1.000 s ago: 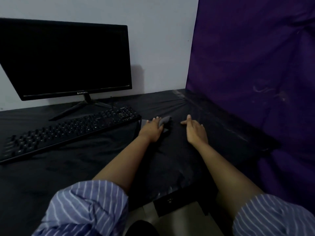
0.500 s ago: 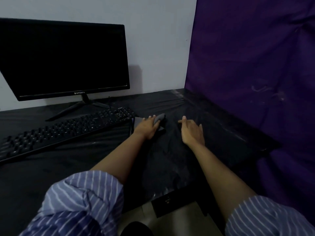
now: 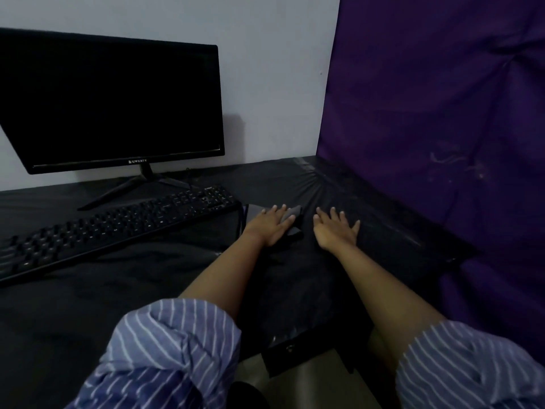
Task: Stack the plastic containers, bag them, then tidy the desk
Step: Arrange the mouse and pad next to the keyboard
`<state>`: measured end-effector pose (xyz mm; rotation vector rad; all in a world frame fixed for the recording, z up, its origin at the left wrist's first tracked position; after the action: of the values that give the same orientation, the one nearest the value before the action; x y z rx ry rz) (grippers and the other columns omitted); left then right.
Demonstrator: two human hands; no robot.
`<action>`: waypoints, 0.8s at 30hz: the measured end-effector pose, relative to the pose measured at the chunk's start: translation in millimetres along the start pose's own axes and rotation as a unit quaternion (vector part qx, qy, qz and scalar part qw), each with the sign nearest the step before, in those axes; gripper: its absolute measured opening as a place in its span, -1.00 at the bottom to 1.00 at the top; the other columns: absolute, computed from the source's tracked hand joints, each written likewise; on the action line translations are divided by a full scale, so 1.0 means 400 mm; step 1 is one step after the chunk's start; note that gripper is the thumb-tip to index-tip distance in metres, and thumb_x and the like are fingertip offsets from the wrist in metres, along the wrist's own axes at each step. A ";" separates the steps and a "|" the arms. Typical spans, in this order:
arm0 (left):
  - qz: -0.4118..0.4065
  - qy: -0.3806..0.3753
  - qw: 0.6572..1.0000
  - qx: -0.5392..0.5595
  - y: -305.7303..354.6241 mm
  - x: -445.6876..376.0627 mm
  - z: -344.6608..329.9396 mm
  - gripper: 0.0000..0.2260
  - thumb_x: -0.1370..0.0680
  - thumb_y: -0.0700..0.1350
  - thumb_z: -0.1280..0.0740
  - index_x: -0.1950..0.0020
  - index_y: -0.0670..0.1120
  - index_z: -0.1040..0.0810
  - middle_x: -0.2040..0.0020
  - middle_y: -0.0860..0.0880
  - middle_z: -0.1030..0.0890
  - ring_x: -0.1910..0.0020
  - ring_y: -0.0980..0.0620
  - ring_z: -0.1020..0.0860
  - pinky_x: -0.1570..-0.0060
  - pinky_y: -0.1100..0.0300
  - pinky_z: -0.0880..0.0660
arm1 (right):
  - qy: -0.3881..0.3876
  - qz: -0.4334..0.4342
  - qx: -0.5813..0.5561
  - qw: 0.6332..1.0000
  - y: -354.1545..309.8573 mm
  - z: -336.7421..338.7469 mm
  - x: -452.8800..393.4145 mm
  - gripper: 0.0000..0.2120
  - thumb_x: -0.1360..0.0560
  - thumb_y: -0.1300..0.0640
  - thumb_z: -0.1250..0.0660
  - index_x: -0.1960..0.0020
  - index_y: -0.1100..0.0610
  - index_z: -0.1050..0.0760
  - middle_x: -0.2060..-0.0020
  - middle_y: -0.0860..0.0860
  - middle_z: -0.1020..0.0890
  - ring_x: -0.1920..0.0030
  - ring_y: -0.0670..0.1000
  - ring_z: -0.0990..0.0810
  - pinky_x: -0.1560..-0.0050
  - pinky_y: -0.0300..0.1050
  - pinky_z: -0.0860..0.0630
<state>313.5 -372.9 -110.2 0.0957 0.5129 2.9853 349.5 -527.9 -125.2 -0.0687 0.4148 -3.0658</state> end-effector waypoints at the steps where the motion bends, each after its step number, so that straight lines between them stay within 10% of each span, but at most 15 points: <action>1: -0.001 -0.001 1.000 0.002 0.001 0.012 -0.002 -0.49 -0.68 0.10 0.09 -0.58 -0.09 0.04 -0.59 -0.01 0.00 -0.56 0.04 0.04 -0.50 0.14 0.14 | -0.015 0.012 0.002 1.000 0.005 0.005 0.003 -0.51 -0.65 -0.11 0.22 -0.57 -0.12 0.08 -0.58 -0.01 0.08 -0.57 0.06 0.13 -0.49 0.25 0.26; 24: 0.109 0.026 0.994 -0.017 -0.187 0.202 0.067 -0.53 -0.69 0.01 0.06 -0.58 -0.09 0.05 -0.59 -0.08 0.02 -0.56 -0.15 0.02 -0.48 0.07 0.08 | -0.012 0.039 0.047 0.998 0.073 0.014 0.101 -0.48 -0.62 -0.23 0.16 -0.56 -0.21 0.10 -0.58 0.01 0.10 -0.57 0.04 0.13 -0.48 0.25 0.25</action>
<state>242.8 -284.3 -106.7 0.0756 0.4866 3.2170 310.9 -559.6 -125.9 -0.0850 0.2660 -2.9999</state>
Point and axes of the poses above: each hand's wrist, its own x-axis away from the middle knuckle, its own z-axis out of the back of the hand, y = z × x, the point moved 5 cm from there along -x, towards the middle knuckle
